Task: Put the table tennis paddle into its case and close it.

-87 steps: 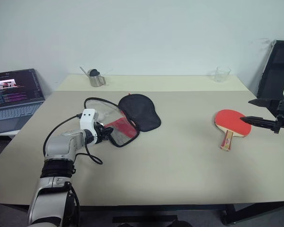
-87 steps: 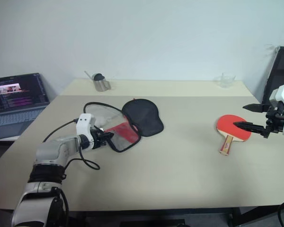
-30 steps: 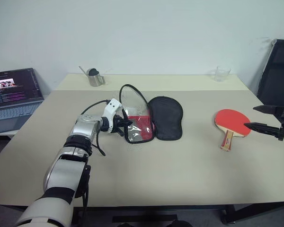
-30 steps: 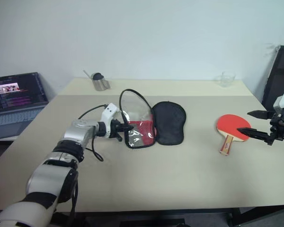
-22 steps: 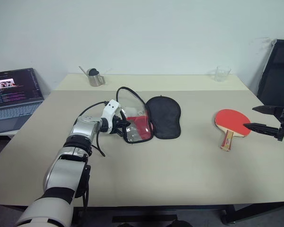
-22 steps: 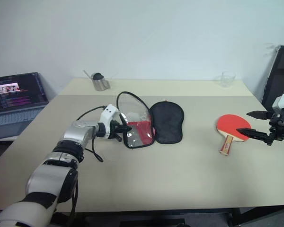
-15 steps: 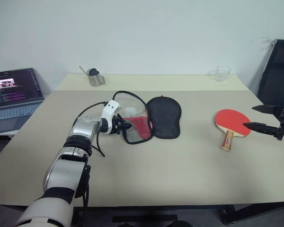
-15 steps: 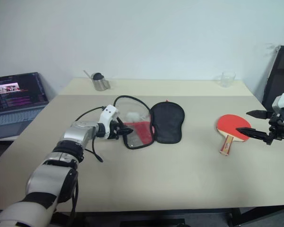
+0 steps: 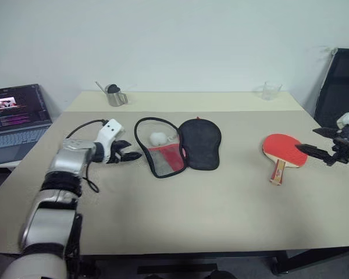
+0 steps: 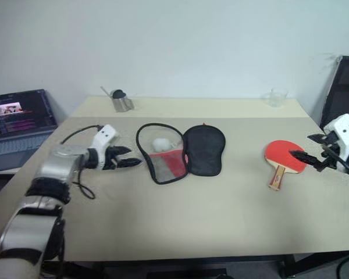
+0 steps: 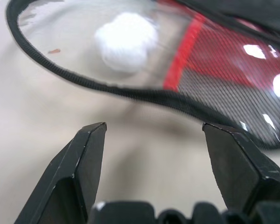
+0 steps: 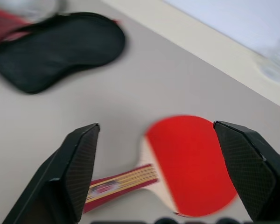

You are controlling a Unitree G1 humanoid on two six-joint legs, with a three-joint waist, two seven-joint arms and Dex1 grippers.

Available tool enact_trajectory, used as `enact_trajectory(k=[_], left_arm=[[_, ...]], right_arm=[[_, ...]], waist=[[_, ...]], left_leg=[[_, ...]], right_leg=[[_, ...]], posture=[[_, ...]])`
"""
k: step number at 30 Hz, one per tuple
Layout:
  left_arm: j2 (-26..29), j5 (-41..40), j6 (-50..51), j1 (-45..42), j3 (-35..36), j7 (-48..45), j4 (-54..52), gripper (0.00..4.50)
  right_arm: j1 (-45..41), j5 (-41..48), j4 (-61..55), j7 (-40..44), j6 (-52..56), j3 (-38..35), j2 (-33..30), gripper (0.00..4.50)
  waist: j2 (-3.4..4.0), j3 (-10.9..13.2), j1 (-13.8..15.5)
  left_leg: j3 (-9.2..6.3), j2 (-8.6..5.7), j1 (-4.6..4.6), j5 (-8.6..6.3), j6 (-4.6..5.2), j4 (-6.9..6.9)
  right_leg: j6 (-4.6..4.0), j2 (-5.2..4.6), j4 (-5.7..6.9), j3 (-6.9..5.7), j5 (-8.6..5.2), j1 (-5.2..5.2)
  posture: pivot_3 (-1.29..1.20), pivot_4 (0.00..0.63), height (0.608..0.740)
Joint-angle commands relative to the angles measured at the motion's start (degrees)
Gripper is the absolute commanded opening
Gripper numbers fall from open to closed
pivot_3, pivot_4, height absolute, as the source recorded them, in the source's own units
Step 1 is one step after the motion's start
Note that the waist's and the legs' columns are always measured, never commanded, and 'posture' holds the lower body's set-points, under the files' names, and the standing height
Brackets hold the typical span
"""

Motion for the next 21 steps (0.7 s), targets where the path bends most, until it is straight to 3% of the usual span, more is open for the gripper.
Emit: enact_trajectory(k=[1,5,10,21], left_arm=[[5.4,-4.6,1.2,4.0,4.0,-5.8,-11.4,3.58],[6.7,-10.4,2.6,6.6,7.1,-10.1,-20.3,3.58],[4.4,-16.1,4.8,6.2,7.6,-12.5,-26.8,3.58],[1.1,-15.1,4.8,6.2,5.2,-11.4,-25.2,3.58]], right_arm=[[-3.0,-0.6,-2.8,-10.0,11.3,-0.4,3.2,4.24],[-8.2,-1.9,0.3,-21.8,23.9,-2.6,9.0,4.24],[-12.0,-2.1,2.2,-32.8,29.3,-7.7,15.7,4.24],[-10.0,-3.6,-6.1,-45.4,38.8,-11.1,26.8,4.24]], waist=[[0.0,0.0,0.0],[0.0,0.0,0.5],[0.0,0.0,1.0],[0.0,0.0,0.1]], left_leg=[[0.0,0.02,0.0,0.0,0.0,0.0],[0.01,0.0,0.0,0.01,-0.01,0.04],[0.01,-0.08,-0.03,0.03,0.03,0.09],[-0.02,-0.04,-0.08,0.02,0.05,-0.07]], right_leg=[[-0.03,-0.01,0.02,-0.02,-0.02,0.0],[-0.08,-0.12,0.14,-0.08,-0.05,-0.02],[-0.02,-0.21,0.13,-0.11,-0.03,0.04],[-0.01,0.02,0.03,-0.02,-0.02,-0.05]], posture=[[0.0,0.15,0.74],[0.0,0.15,0.74],[0.0,0.15,0.74],[0.0,0.15,0.74]])
